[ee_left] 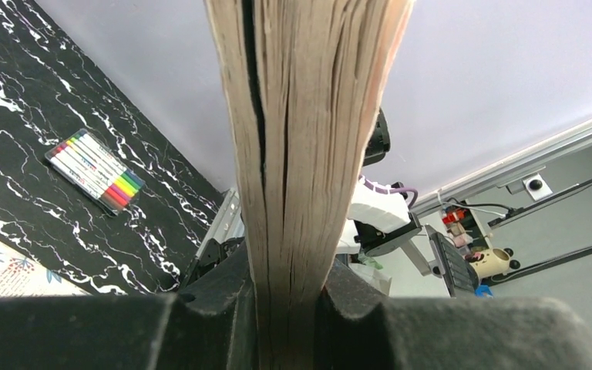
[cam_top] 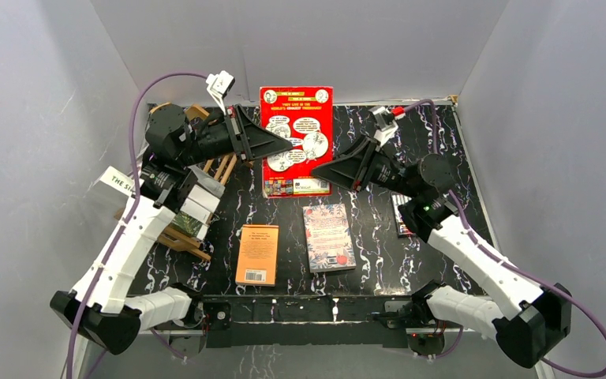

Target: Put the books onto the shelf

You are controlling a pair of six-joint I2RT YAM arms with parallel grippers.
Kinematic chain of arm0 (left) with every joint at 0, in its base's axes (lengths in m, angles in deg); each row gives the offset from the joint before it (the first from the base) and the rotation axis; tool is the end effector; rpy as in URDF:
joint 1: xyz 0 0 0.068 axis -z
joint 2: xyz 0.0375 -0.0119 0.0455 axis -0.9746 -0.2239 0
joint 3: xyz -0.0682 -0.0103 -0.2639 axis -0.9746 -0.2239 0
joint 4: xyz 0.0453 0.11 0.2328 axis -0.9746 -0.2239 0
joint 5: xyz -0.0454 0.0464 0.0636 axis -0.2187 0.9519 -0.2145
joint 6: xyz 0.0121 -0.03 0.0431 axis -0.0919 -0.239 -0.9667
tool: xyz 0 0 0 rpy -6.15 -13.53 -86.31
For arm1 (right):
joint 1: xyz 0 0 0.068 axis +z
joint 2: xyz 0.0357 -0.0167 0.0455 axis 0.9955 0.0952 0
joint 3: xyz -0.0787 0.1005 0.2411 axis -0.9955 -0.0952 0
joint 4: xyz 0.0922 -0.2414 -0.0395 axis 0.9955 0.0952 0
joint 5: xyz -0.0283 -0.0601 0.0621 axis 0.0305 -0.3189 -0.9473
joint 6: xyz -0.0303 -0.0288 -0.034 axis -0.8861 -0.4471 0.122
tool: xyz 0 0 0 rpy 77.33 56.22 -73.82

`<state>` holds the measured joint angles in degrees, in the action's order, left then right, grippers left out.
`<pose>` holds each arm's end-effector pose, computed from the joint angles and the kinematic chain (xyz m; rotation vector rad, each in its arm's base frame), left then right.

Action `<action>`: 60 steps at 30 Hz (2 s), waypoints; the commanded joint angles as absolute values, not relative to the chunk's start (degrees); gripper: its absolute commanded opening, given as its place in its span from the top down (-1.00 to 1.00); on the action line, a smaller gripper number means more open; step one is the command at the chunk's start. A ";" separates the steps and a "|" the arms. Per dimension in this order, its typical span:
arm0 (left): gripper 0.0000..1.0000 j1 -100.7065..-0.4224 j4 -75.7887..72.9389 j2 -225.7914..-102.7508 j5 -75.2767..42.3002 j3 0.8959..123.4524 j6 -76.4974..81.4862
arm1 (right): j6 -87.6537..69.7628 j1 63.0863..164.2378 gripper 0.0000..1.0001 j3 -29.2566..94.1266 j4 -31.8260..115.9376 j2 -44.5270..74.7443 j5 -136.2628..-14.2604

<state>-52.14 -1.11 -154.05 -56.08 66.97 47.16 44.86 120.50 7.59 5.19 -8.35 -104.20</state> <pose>0.1990 -0.1215 0.4859 0.3987 1.5969 -1.6768 0.1642 0.1454 0.4173 -0.4059 1.3131 1.7920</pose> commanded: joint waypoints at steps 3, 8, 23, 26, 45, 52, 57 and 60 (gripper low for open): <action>1.00 -52.60 3.40 -154.03 -56.82 67.50 47.33 | 47.35 120.39 0.58 10.39 -1.76 -5.64 -106.67; 0.12 -52.81 -5.42 -151.96 -50.34 68.71 40.30 | 44.97 120.37 1.00 10.11 0.39 -5.92 -103.85; -0.66 -52.81 -33.26 -133.10 7.38 78.72 21.17 | 2.38 121.60 1.00 23.48 19.24 7.93 -93.55; -0.66 -52.81 -34.02 -133.58 6.58 80.73 20.10 | -3.83 123.62 1.00 25.61 18.87 11.73 -90.85; -0.67 -52.81 -39.90 -137.20 3.65 85.79 19.04 | -20.49 135.05 1.00 46.71 12.97 41.35 -81.10; -0.67 -52.81 -40.85 -136.88 3.40 85.74 19.55 | -23.13 137.52 1.00 53.37 14.33 48.85 -81.37; -0.68 -52.80 -41.14 -136.89 3.20 85.02 20.05 | -23.06 138.01 1.00 55.46 15.45 51.20 -83.56; -0.68 -52.80 -41.29 -137.53 2.87 85.29 20.17 | -23.06 138.15 1.00 57.95 17.28 53.60 -84.73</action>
<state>-52.79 -41.35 -137.20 3.81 84.57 20.13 -21.91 138.14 51.47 21.89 53.14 -82.84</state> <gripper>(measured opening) 0.837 0.277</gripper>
